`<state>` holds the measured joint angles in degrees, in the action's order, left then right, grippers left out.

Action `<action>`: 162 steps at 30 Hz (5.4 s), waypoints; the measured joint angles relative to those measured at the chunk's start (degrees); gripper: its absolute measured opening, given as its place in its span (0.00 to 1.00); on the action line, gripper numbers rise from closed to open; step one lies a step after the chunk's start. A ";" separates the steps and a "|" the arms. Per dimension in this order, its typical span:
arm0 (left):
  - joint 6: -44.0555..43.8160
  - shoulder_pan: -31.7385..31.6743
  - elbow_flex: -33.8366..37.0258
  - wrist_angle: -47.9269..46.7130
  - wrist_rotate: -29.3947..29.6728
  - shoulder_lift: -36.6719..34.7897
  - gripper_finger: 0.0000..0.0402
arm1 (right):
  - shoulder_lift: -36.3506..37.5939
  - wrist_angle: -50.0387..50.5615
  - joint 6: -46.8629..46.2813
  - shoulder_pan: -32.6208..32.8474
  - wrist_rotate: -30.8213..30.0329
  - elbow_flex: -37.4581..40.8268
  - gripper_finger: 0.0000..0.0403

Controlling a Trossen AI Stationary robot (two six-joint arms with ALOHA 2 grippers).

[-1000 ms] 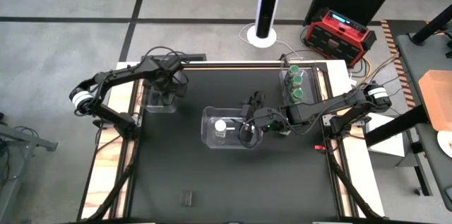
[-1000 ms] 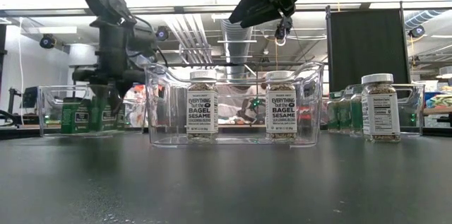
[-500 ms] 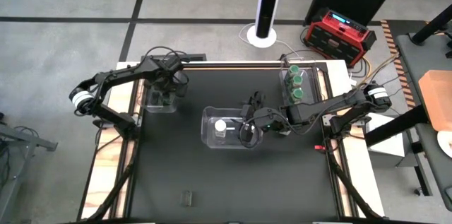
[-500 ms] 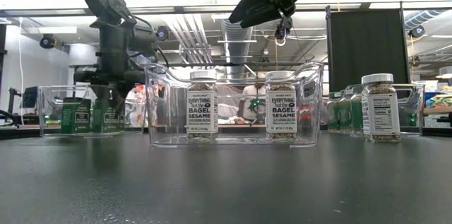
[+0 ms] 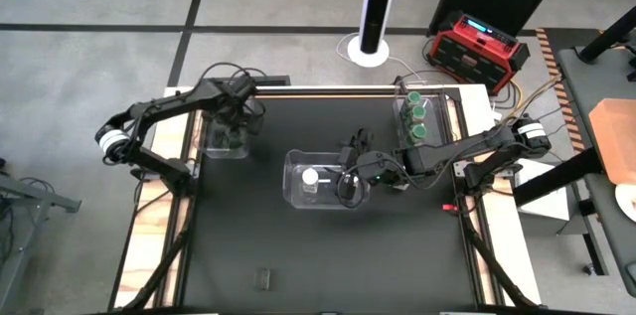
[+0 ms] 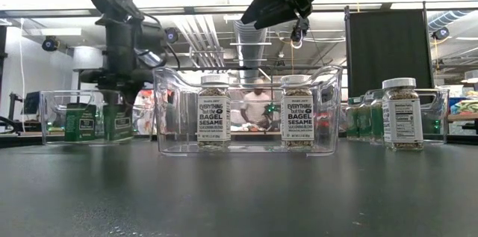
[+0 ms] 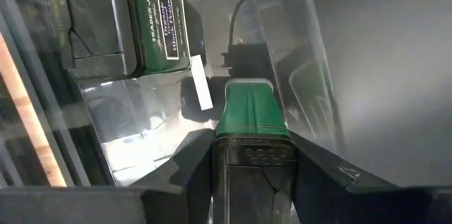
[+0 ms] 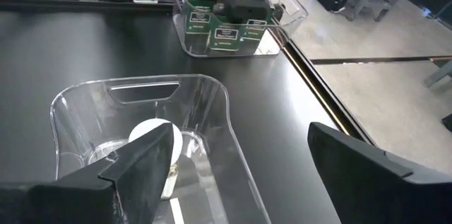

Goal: Sort spices by type
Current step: Put the black seasoning can into the top left transparent bin, then put the white seasoning bottle into the top right transparent bin

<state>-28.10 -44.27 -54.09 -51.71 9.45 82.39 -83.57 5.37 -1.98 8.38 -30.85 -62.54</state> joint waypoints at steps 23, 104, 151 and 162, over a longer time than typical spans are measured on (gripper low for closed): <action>-0.06 0.00 -0.58 -2.35 -0.22 -0.04 0.40 | 0.00 -0.09 -0.42 -0.02 0.00 0.00 0.79; -2.45 66.36 -7.60 -2.70 47.21 -9.68 0.58 | 5.84 79.66 -72.50 -2.48 23.44 -11.26 0.78; 0.59 66.36 -7.60 -3.20 50.18 -9.73 0.58 | 6.75 62.64 -70.07 -12.43 30.88 5.20 0.58; 0.37 66.36 -7.60 -3.16 50.12 -9.73 0.58 | 6.75 62.69 -69.93 -12.43 30.86 5.18 0.50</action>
<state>-27.73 22.09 -61.69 -54.87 59.57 72.66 -76.82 68.07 -71.91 -4.05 0.01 -57.36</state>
